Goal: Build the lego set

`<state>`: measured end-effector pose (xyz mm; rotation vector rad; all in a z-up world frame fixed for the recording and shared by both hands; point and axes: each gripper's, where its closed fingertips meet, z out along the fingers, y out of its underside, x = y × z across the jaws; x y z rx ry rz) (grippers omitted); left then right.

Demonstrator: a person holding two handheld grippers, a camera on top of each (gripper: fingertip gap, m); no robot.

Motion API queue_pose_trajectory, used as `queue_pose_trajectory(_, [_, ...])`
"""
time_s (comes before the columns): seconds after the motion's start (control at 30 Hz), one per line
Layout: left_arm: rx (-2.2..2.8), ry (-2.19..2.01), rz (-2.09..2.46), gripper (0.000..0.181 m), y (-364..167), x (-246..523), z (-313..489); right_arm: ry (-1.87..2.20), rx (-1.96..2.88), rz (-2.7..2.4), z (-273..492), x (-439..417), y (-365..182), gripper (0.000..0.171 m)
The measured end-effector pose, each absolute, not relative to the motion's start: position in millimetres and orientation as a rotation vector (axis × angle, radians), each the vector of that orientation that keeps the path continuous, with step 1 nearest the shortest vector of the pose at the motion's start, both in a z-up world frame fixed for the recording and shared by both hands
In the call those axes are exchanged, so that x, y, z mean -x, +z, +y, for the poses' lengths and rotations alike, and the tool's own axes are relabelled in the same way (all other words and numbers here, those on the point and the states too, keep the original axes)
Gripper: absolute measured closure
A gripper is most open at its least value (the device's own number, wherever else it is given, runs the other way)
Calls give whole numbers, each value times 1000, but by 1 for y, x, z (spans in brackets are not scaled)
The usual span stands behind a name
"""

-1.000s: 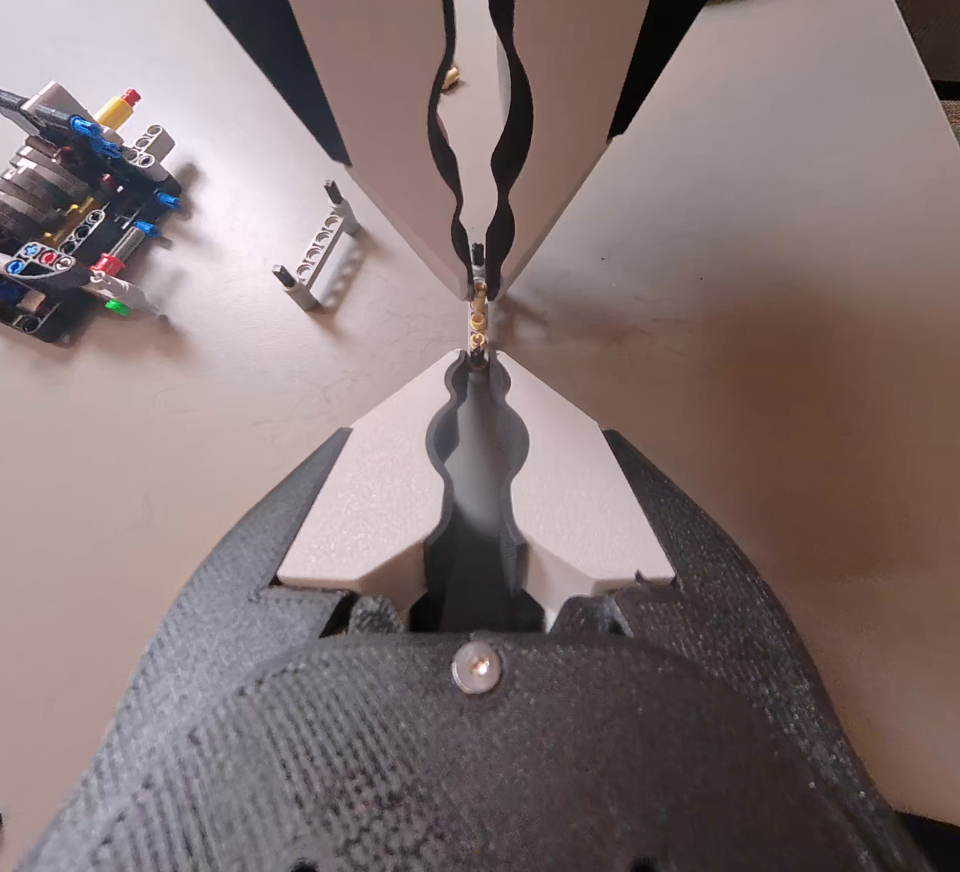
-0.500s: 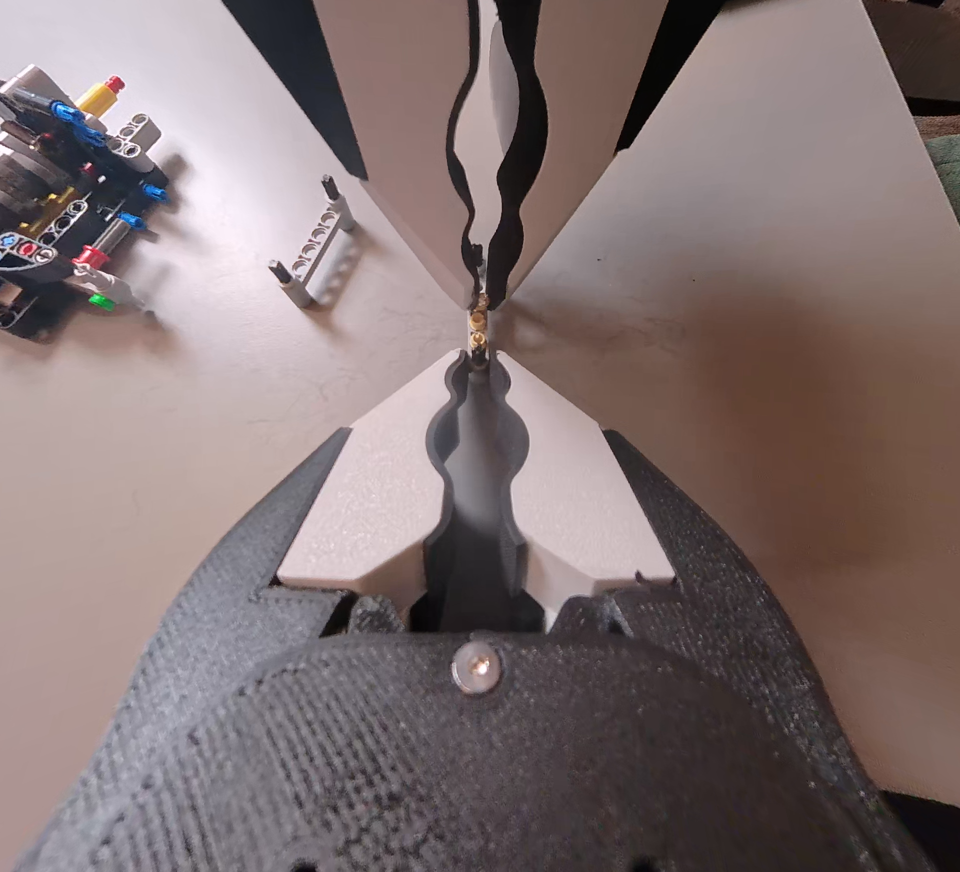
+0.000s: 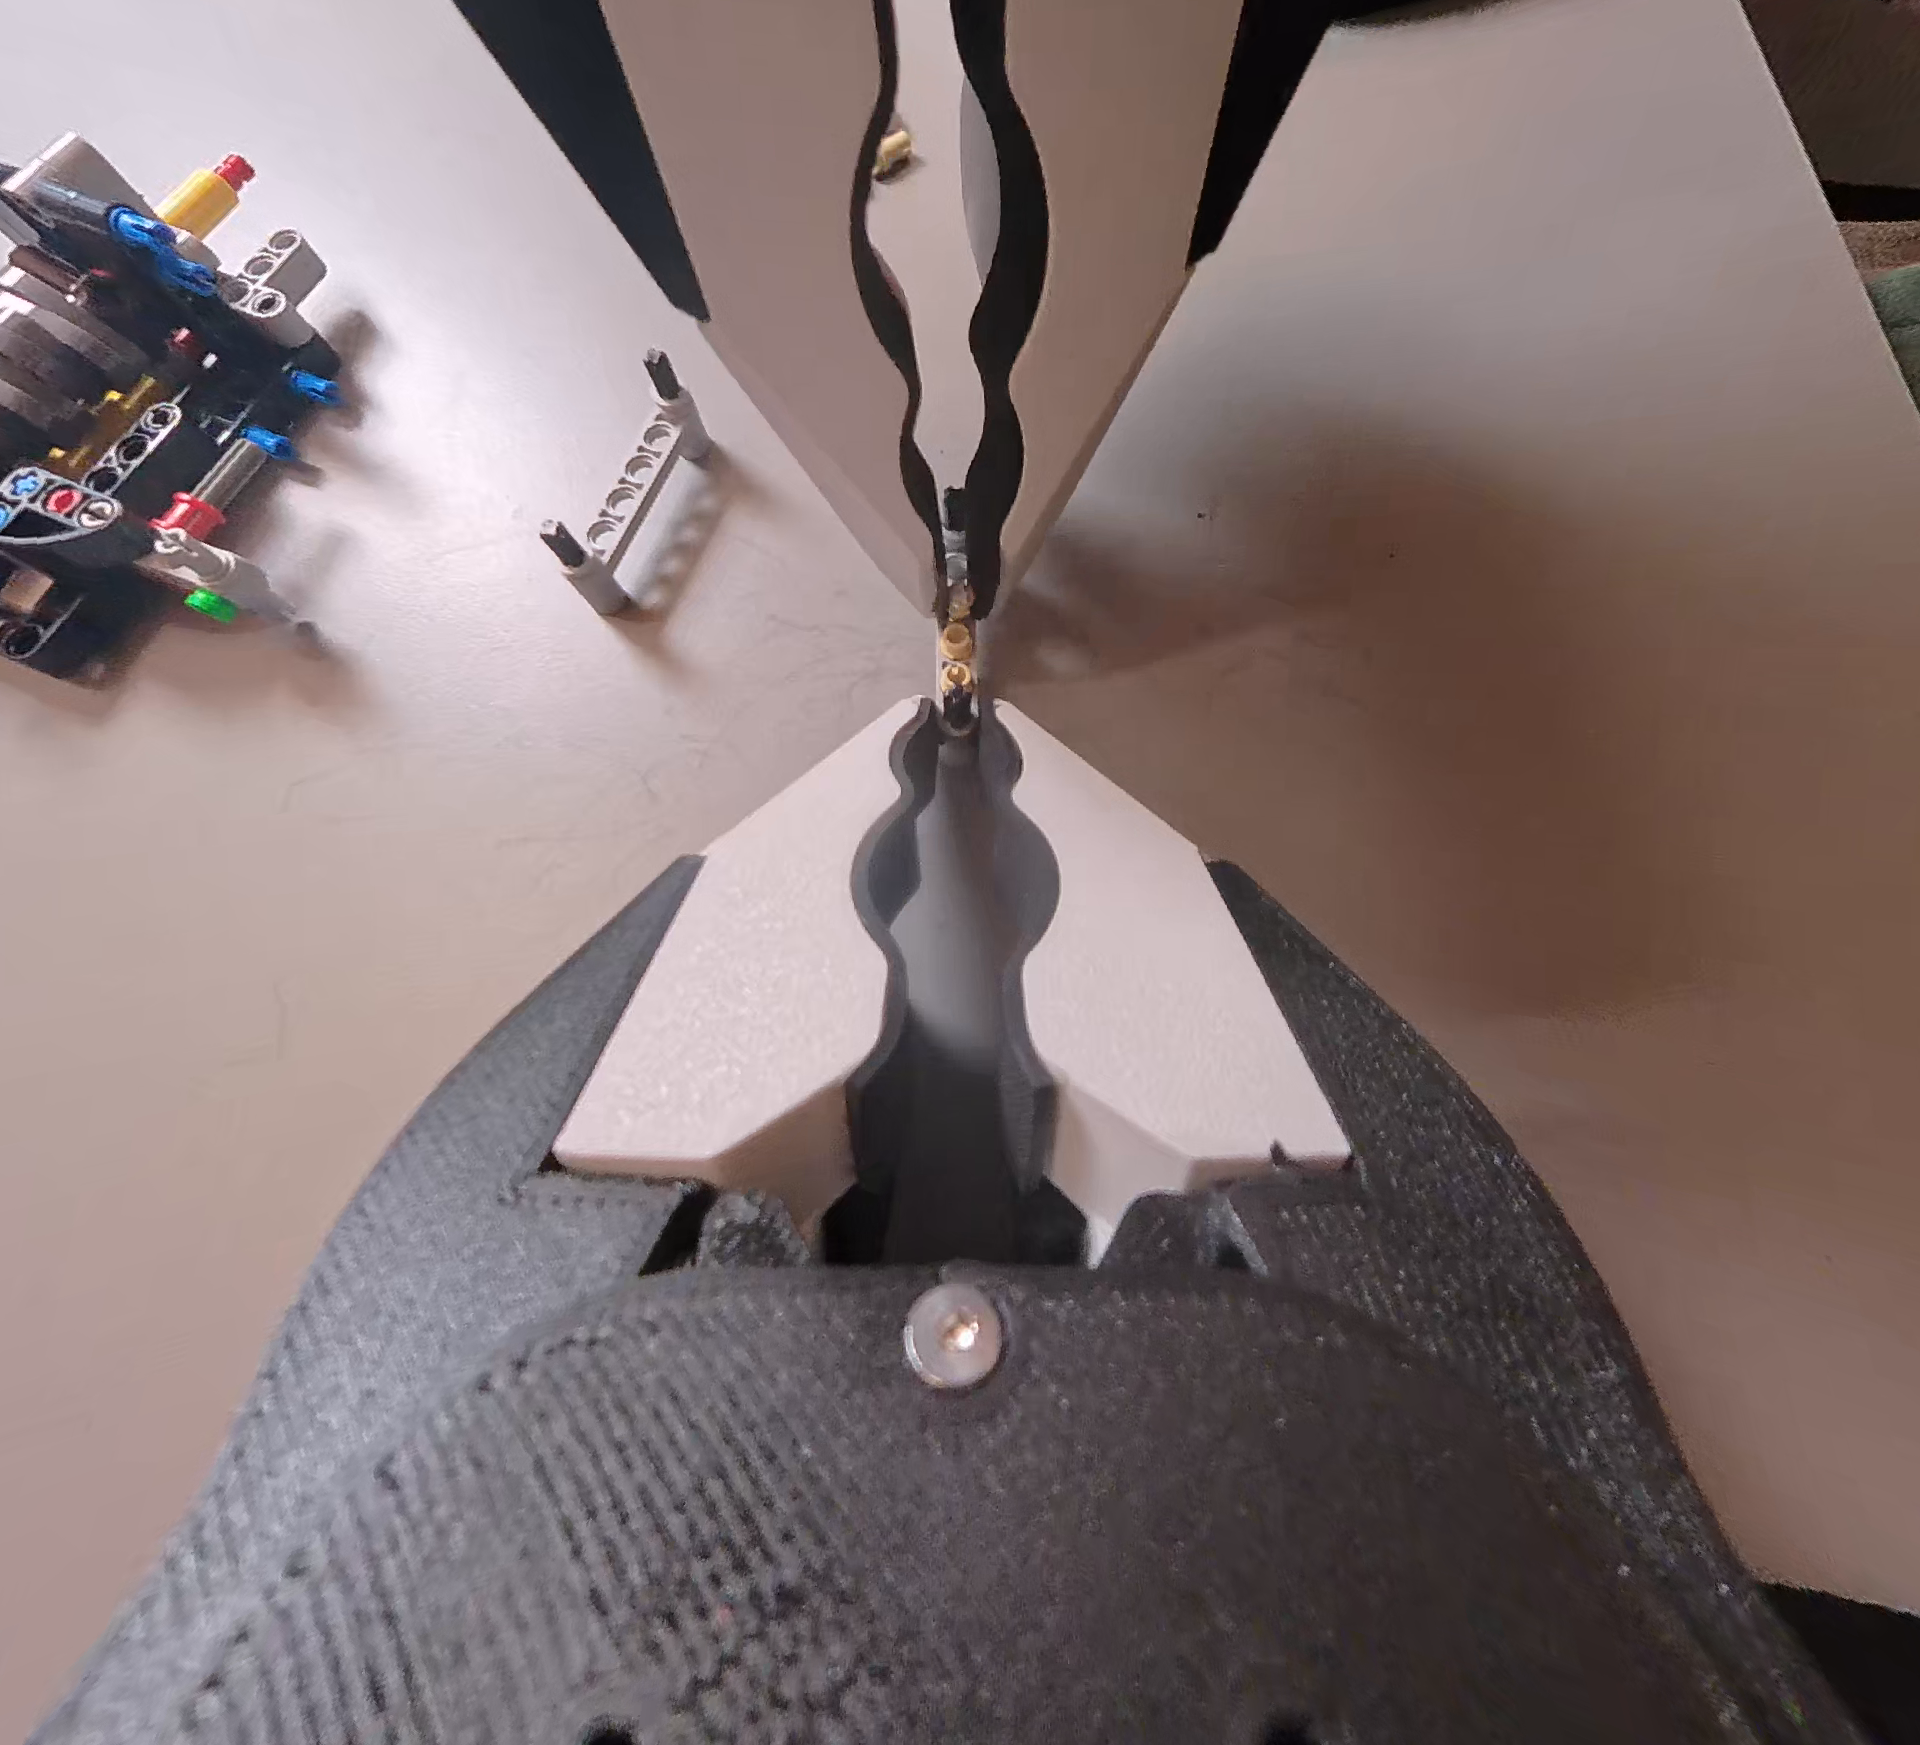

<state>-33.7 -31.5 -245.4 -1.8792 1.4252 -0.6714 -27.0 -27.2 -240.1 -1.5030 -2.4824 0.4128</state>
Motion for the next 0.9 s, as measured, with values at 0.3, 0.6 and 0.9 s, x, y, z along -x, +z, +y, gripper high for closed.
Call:
queue_pose_trajectory(0.3, [1880,-670,1424,175,-245,34,-31,453,1499,-2472,-27,26,-242,168])
queue_pose_trajectory(0.6, [1880,-674,1425,175,-245,34,-32,403,1443,-2507,-28,27,-244,168])
queue_pose_trajectory(0.9, [1900,-686,1406,175,-245,35,-30,182,1246,-2251,-23,26,-228,143])
